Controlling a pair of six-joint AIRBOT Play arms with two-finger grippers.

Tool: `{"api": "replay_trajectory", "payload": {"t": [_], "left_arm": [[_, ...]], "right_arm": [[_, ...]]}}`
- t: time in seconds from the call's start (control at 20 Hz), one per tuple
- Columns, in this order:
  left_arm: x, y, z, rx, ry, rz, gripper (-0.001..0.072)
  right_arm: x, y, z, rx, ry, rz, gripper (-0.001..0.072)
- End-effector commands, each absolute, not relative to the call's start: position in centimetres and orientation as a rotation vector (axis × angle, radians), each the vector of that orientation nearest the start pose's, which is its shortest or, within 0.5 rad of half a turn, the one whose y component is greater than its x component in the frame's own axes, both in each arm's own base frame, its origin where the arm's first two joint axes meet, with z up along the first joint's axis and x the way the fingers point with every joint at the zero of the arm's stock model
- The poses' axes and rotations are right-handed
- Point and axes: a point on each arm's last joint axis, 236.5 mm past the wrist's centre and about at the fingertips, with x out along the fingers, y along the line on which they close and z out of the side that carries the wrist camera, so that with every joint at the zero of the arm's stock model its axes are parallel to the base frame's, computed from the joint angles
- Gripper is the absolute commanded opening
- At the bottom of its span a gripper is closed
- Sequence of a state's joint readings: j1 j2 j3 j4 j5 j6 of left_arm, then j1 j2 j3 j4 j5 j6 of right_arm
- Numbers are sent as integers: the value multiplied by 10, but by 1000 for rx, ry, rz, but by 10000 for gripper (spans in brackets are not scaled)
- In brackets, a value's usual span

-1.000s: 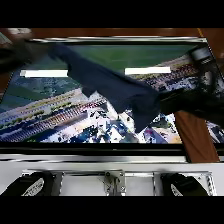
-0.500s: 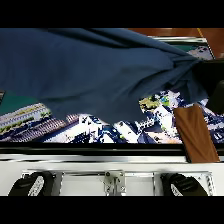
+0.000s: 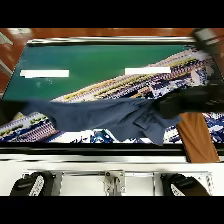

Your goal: Fold the shirts.

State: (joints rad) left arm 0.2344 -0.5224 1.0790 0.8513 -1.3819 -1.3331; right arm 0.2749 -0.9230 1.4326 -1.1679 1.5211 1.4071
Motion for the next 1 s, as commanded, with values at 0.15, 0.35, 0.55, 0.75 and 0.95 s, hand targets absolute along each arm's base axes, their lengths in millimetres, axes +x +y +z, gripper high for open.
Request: {"api": "replay_trajectory", "payload": {"t": [0.15,0.35,0.55,0.75,0.95], "left_arm": [[237,-90,71,-549,969,-323,44],[275,-82,51,-746,838,-234,44],[290,-75,45,-806,809,-194,45],[291,-74,45,-798,799,-192,44],[291,-74,45,-798,802,-194,45]], "right_arm": [[355,220,64,48,1180,689,59],[394,237,0,230,1251,584,253],[381,204,-19,138,1359,557,594],[331,53,-7,-144,1612,295,593],[268,33,-26,304,1788,294,594]]}}
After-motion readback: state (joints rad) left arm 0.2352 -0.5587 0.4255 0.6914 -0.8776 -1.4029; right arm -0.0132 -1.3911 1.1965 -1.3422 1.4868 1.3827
